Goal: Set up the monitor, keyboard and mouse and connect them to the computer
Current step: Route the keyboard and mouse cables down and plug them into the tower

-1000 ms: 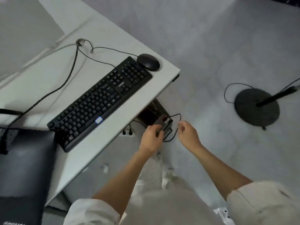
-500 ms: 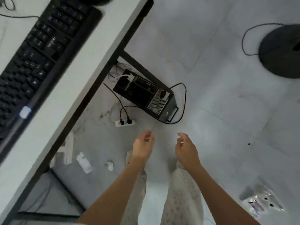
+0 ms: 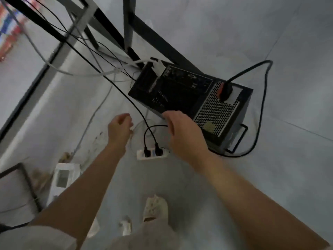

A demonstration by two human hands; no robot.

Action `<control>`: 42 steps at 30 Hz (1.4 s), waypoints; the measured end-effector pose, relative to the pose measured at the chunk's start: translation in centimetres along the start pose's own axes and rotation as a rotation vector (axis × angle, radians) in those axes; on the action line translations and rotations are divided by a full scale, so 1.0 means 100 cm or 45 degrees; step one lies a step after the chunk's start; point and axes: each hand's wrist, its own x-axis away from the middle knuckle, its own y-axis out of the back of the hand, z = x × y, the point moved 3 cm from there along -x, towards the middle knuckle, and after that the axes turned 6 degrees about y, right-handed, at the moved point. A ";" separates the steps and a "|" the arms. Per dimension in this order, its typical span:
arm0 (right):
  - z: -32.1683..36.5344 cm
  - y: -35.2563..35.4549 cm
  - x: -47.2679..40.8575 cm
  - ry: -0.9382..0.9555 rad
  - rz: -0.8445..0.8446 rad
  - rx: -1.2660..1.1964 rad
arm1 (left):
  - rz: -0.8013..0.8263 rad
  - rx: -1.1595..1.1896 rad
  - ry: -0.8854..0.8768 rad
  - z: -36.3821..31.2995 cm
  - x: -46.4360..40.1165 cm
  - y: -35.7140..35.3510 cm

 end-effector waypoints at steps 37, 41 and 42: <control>-0.031 -0.124 -0.172 0.265 -0.097 1.041 | 0.445 0.429 -0.160 -0.064 -0.228 -0.076; -0.033 -0.116 -0.170 0.210 -0.077 0.930 | 0.409 0.395 -0.175 -0.057 -0.209 -0.069; -0.036 -0.118 -0.163 0.185 -0.049 0.912 | 0.395 0.382 -0.207 -0.052 -0.200 -0.070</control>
